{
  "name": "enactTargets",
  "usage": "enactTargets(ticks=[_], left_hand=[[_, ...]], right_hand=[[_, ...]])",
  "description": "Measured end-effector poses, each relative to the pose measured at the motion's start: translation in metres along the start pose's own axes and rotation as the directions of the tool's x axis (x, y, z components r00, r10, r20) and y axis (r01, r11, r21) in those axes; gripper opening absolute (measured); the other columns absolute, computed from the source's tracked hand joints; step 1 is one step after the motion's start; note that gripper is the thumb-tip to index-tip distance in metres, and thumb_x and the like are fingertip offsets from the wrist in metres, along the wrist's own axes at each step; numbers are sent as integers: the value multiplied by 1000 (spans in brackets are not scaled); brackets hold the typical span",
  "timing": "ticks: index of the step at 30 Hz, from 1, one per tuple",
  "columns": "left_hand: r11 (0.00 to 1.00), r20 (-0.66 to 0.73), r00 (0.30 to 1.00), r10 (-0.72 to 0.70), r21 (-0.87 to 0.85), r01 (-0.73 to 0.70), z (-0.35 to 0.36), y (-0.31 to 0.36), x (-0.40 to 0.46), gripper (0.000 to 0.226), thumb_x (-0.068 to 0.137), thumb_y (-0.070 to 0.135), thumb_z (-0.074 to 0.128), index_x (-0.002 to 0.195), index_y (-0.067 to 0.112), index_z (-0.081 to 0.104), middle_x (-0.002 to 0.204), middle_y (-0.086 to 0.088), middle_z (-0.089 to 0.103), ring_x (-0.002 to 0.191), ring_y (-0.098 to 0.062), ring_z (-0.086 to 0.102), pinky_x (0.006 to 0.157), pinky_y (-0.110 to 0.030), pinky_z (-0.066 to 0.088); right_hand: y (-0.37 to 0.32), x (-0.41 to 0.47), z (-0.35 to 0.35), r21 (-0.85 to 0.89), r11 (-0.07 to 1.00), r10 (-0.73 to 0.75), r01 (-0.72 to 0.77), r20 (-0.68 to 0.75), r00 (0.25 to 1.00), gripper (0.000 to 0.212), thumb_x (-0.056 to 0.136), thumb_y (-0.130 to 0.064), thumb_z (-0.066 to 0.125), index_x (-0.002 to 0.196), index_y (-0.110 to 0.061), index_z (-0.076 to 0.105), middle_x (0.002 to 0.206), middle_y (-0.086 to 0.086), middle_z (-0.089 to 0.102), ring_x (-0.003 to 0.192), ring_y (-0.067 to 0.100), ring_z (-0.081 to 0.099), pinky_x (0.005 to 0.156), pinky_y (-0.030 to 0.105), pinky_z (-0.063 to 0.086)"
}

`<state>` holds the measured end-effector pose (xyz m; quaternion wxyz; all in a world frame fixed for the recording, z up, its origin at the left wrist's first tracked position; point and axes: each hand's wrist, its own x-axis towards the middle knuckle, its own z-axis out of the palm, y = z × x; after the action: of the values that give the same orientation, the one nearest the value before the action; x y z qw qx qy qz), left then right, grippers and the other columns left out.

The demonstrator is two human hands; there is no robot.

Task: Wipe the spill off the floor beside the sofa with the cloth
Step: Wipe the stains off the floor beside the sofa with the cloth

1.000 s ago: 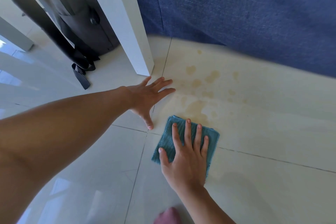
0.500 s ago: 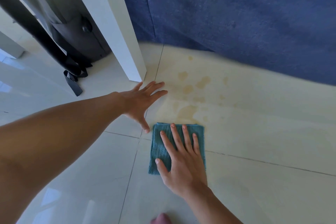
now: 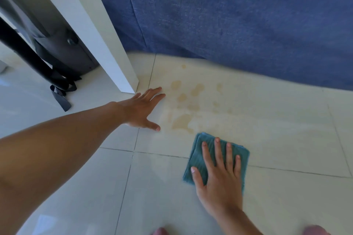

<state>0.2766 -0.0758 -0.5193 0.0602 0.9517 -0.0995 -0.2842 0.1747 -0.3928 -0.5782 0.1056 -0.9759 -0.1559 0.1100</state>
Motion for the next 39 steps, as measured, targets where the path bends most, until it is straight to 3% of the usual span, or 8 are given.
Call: enactTargets(ticks=[5, 10, 12, 14, 18, 25, 29, 39], left_hand=[[999, 4, 1000, -16, 43, 16, 1, 0, 7, 117, 81, 74, 58, 159, 19, -10, 166, 0, -19, 155, -23, -5, 125, -48, 10], [998, 54, 998, -41, 54, 38, 7, -4, -1, 136, 68, 80, 67, 158, 21, -15, 165, 1, -25, 154, -20, -14, 125, -50, 1], [998, 65, 996, -55, 46, 52, 8, -5, -4, 143, 61, 82, 69, 157, 22, -18, 164, 2, -27, 153, -19, -17, 124, -49, -3], [997, 57, 996, -75, 39, 73, 10, -4, -5, 147, 57, 84, 70, 157, 22, -18, 164, 1, -27, 153, -20, -18, 124, -49, -2], [995, 53, 995, -85, 47, 83, 15, -1, -7, 150, 55, 84, 71, 157, 21, -19, 164, 0, -28, 153, -21, -19, 125, -48, -3], [989, 72, 996, -53, 139, 43, 7, 6, -2, 151, 55, 86, 69, 156, 18, -22, 162, -2, -33, 152, -23, -22, 124, -50, -3], [990, 95, 993, -69, 126, 57, 8, 9, -3, 151, 59, 83, 70, 154, 18, -27, 159, -3, -40, 150, -25, -26, 124, -51, -4], [994, 80, 992, -96, 64, 91, 8, 4, -10, 147, 64, 79, 70, 153, 16, -28, 158, -4, -39, 150, -26, -27, 125, -47, -3]], right_hand=[[-50, -13, 11, 33, 988, -153, 152, 27, 988, 79, 85, -66, 51, 156, -32, 38, 169, 5, 21, 155, 38, 16, 119, 59, 13], [-65, 21, 10, 60, 979, -198, 197, 15, 980, 72, 94, -67, 37, 159, -39, 25, 171, -5, 4, 158, 28, -1, 122, 53, 2], [-60, 24, 11, 62, 979, -192, 192, -9, 981, 63, 100, -62, 28, 158, -39, 26, 171, -7, 7, 158, 26, 3, 122, 51, 4], [-46, 23, 10, 61, 988, -139, 140, -25, 990, 60, 101, -59, 25, 158, -38, 29, 170, -5, 13, 157, 27, 10, 122, 52, 8], [-3, 24, 6, 57, 997, 60, -55, -91, 994, 68, 95, -58, 38, 157, -31, 36, 168, 1, 24, 155, 33, 20, 122, 56, 13], [45, 46, -7, 3, 945, 325, -326, -109, 940, 80, 92, -62, 25, 161, -23, 22, 170, 4, 9, 157, 33, 10, 124, 54, 7], [53, 62, -16, 1, 944, 331, -331, -68, 941, 83, 87, -64, 9, 163, -29, 3, 170, -3, -10, 157, 27, -7, 125, 50, -4], [55, 115, -34, -65, 954, 287, -291, -67, 956, 84, 85, -59, 7, 163, -28, 3, 172, -1, -3, 157, 29, -5, 126, 50, -1]])
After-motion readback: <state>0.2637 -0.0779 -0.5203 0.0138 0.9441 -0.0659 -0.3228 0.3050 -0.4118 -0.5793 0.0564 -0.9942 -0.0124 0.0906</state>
